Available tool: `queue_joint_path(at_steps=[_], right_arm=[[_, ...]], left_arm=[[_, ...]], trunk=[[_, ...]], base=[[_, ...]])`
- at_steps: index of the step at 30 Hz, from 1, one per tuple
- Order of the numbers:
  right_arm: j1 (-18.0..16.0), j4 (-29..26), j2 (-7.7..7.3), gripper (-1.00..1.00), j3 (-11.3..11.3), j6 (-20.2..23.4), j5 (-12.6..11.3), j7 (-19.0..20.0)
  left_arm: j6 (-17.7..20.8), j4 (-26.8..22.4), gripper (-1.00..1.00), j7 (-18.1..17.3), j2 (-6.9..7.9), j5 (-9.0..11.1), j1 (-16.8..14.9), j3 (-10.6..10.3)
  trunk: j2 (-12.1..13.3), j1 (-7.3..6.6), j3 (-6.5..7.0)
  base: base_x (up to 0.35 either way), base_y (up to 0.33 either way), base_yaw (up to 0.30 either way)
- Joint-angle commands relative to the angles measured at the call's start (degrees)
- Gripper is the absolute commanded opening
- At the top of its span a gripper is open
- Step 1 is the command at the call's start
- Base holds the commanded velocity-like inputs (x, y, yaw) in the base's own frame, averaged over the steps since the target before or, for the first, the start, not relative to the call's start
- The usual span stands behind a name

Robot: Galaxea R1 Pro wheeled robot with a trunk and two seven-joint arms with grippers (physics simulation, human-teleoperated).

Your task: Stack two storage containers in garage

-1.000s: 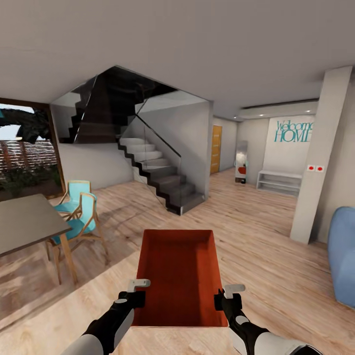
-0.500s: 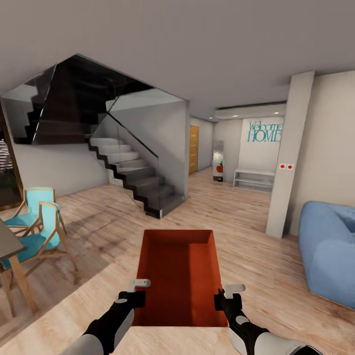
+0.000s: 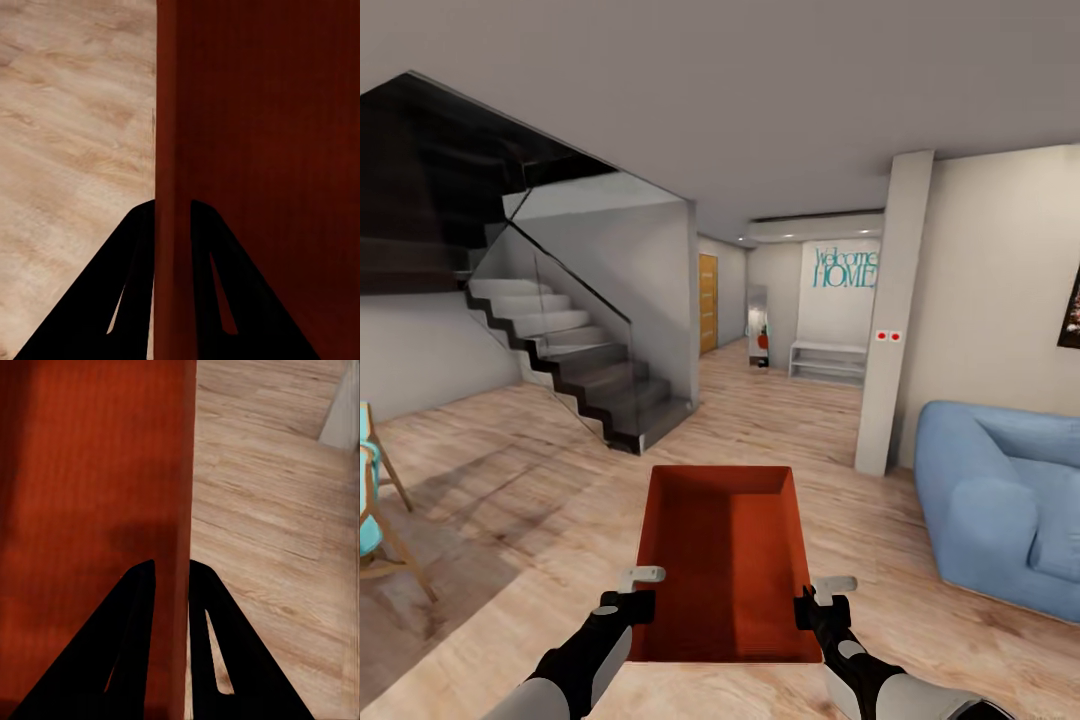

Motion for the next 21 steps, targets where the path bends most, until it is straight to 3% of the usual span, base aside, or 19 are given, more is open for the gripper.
queue_joint_path(at_steps=[1,12,21], right_arm=[[-0.1,0.0,0.05,-1.0,-1.3,-0.3,-1.1,-0.3],[-0.1,0.0,0.05,-1.0,-1.3,-0.3,-1.1,-0.3],[-0.1,0.0,0.05,-1.0,-1.3,-0.3,-1.1,-0.3]], left_arm=[[0.4,-0.1,-1.0,0.8,0.02,0.4,0.0,-0.5],[0.4,-0.1,-1.0,0.8,0.01,0.4,0.0,-0.5],[0.4,-0.1,-1.0,0.8,-0.04,0.4,0.0,-0.5]], trunk=[[-0.1,0.05,-0.1],[-0.1,0.05,-0.1],[-0.1,0.05,-0.1]], base=[[0.322,0.0,-0.288],[0.322,0.0,-0.277],[0.322,0.0,-0.036]])
